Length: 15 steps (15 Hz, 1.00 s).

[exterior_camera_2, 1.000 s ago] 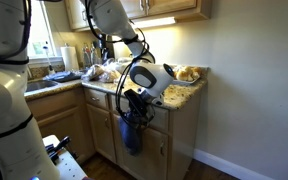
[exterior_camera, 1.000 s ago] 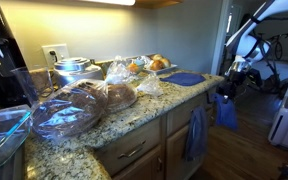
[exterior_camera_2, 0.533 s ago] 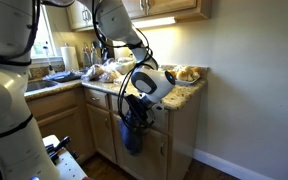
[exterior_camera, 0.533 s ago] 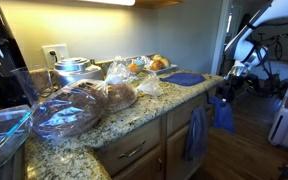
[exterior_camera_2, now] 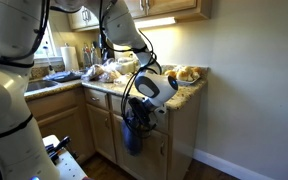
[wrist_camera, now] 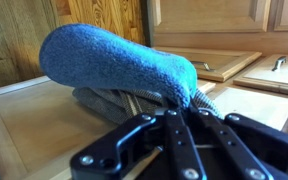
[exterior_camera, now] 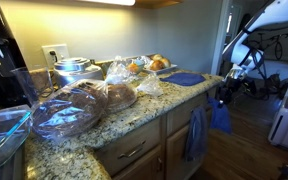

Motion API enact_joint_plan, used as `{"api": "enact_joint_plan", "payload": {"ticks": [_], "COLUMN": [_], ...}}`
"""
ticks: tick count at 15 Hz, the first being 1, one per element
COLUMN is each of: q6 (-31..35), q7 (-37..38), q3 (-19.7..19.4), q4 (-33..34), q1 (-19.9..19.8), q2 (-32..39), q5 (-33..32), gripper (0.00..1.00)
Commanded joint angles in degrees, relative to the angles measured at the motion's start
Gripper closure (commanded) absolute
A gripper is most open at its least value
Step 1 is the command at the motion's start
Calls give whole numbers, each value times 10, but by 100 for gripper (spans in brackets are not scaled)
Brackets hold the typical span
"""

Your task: Pick up the blue towel from the countertop and hang it on the bottom cabinet.

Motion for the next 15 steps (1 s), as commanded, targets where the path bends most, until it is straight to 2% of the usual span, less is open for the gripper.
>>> {"api": "enact_joint_plan", "payload": {"ticks": [1, 12, 15], "q6": [0, -2, -4], "q7": [-13, -14, -12], "q3": [-4, -12, -11], "q4": [11, 15, 19], "q1": [-7, -19, -21], "q2": [14, 46, 52], "q5": [17, 18, 18], "gripper": [95, 95, 93]}}
